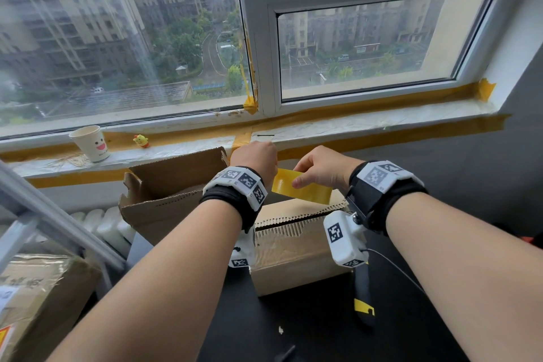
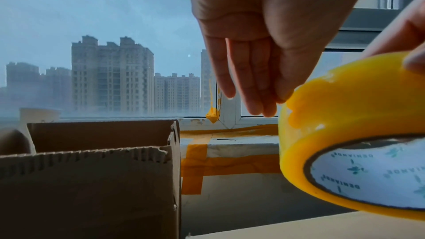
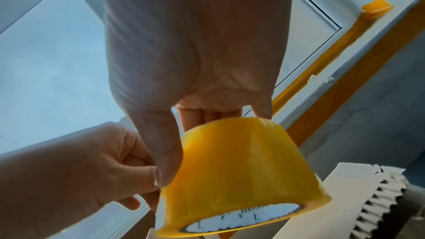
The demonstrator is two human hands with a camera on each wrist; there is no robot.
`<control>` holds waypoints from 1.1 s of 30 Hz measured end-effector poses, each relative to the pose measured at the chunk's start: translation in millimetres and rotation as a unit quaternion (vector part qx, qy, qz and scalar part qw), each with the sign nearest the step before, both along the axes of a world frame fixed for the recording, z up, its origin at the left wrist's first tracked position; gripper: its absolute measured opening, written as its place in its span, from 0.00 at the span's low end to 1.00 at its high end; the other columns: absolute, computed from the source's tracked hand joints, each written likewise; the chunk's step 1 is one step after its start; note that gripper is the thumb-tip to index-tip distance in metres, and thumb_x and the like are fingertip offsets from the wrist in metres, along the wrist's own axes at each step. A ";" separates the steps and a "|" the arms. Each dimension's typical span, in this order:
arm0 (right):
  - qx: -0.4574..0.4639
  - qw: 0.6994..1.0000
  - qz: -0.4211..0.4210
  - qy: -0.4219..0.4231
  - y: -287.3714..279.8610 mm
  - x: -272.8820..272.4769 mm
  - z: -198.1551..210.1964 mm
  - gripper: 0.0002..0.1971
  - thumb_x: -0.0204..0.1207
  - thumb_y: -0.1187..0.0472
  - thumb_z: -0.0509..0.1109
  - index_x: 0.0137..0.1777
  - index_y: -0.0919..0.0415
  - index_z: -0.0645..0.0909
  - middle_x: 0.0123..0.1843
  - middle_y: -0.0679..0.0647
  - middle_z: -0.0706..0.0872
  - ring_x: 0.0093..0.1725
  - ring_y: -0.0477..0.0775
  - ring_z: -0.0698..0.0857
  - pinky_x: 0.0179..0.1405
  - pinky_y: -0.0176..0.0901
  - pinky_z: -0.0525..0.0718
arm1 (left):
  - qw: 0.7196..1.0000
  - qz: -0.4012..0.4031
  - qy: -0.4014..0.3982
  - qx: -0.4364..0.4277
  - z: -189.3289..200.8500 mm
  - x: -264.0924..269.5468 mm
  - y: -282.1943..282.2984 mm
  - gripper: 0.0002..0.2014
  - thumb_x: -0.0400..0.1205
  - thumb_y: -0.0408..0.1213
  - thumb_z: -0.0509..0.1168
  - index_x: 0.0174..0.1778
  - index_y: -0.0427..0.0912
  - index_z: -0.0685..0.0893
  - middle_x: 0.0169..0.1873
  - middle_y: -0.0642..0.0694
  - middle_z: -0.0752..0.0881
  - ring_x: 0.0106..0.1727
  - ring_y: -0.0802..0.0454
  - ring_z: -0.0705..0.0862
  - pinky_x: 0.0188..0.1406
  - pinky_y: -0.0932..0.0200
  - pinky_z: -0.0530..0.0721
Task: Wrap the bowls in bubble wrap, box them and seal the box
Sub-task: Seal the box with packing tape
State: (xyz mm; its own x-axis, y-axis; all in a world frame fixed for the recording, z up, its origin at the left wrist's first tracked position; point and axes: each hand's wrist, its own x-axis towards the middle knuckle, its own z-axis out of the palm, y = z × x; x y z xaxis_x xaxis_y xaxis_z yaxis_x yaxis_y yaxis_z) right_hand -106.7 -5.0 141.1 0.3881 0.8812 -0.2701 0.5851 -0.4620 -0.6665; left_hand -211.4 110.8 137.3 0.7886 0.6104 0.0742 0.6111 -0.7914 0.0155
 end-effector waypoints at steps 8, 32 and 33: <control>0.016 0.999 -0.023 0.033 -1.3 -0.9 0.5 0.13 0.74 0.58 0.77 0.56 0.61 0.88 0.49 0.54 0.85 0.50 0.55 0.81 0.47 0.43 0.77 | 1.000 -0.021 -0.012 0.014 -0.3 -5.1 -2.9 0.07 0.81 0.39 0.61 0.48 0.46 0.84 0.41 0.48 0.84 0.41 0.45 0.82 0.37 0.56 0.76; 0.040 0.995 -0.086 0.035 0.7 -9.3 3.6 0.14 0.76 0.65 0.72 0.61 0.67 0.86 0.52 0.56 0.82 0.53 0.54 0.78 0.52 0.42 0.72 | 0.979 0.025 -0.134 -0.151 -3.6 -10.2 -3.4 0.11 0.80 0.32 0.66 0.49 0.45 0.93 0.47 0.48 0.90 0.48 0.48 0.86 0.40 0.62 0.78; 0.040 0.995 -0.085 0.032 0.4 -9.2 3.3 0.13 0.76 0.64 0.73 0.59 0.67 0.86 0.52 0.56 0.82 0.53 0.54 0.78 0.52 0.42 0.72 | 0.981 0.024 -0.129 -0.146 -2.7 -10.4 -4.0 0.11 0.79 0.32 0.65 0.48 0.45 0.93 0.45 0.48 0.90 0.47 0.48 0.86 0.39 0.61 0.77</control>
State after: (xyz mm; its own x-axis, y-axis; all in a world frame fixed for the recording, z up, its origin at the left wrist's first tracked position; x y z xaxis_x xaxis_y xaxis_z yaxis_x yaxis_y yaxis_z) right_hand -115.9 -4.6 144.4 0.5185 0.8236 -0.2299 0.4582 -0.4946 -0.7385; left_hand -221.8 106.7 134.7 0.7367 0.6708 0.0850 0.5927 -0.7012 0.3962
